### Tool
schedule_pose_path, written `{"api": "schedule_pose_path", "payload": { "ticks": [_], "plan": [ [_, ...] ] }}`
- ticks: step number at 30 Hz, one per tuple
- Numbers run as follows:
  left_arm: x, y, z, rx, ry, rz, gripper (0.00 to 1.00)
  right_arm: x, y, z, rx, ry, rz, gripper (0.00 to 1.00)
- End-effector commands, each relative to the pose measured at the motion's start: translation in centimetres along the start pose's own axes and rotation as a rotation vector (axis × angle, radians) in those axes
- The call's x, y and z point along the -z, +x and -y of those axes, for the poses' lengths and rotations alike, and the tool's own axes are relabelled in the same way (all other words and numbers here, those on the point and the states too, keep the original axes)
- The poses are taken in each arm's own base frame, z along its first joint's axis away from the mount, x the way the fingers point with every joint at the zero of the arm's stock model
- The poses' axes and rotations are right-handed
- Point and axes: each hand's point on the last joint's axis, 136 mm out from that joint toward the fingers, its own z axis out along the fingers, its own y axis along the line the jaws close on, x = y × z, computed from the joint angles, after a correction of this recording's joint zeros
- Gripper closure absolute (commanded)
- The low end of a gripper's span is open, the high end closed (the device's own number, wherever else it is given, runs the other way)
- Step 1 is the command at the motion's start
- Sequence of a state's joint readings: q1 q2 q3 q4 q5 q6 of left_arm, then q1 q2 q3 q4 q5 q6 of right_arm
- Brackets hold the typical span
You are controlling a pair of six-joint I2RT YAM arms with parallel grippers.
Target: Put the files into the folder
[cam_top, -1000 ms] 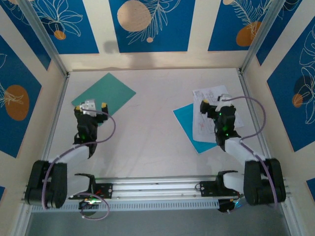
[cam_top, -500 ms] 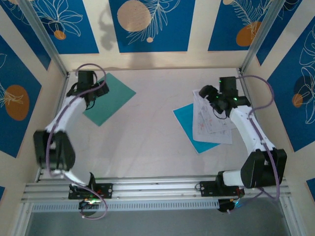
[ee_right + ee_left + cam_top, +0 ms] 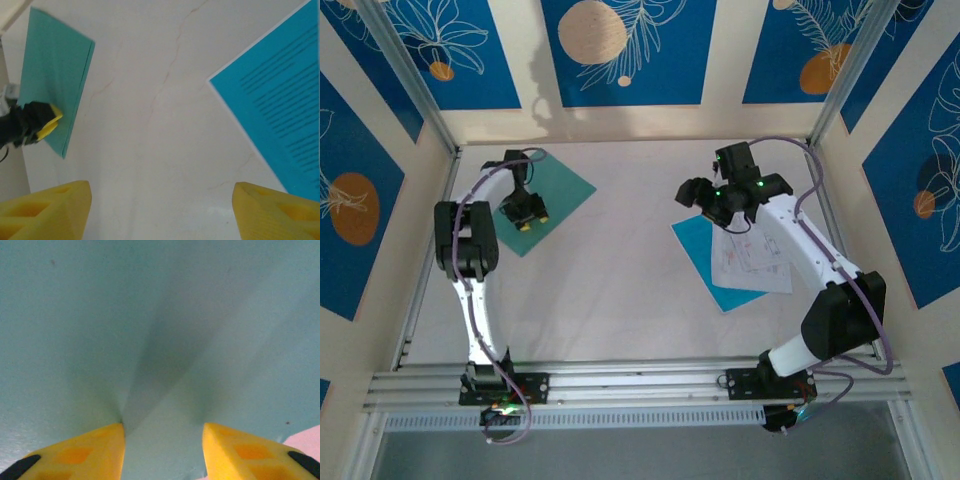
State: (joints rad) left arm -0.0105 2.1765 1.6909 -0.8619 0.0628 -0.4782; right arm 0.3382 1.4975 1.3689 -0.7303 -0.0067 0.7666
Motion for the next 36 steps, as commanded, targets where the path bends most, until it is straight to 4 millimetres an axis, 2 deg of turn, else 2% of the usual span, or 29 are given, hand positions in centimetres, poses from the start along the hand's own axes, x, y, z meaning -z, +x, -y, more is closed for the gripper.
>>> {"api": "schedule_pose_path", "payload": {
  "ticks": [1,8,13,18,24,29,36],
  "plan": [
    [-0.9,2.5,0.1,0.059,0.053,-0.090,0.60,0.3,1.8,-0.7,0.015,-0.024,-0.073,0.25],
    [-2.3,7.5,1.6,0.144,0.134,-0.145,0.64,-0.6,3.5,0.4,-0.014,-0.006,-0.139,0.25],
    [-2.6,12.2,4.6,0.220,0.209,-0.172,0.66,-2.3,4.6,1.0,-0.044,0.004,-0.208,0.26],
    [-2.0,15.3,7.0,0.307,0.246,-0.130,0.65,-3.8,5.3,0.8,-0.064,-0.004,-0.270,0.27],
    [-1.6,18.3,10.4,0.378,0.297,-0.109,0.65,-5.2,6.6,0.5,-0.054,-0.007,-0.329,0.28],
    [-2.3,20.5,13.3,0.472,0.386,-0.133,0.65,-6.3,7.9,0.5,-0.058,-0.003,-0.379,0.28],
    [-2.4,21.8,17.3,0.531,0.483,-0.152,0.64,-7.9,9.1,0.2,-0.059,0.004,-0.433,0.28]
  ]
}}
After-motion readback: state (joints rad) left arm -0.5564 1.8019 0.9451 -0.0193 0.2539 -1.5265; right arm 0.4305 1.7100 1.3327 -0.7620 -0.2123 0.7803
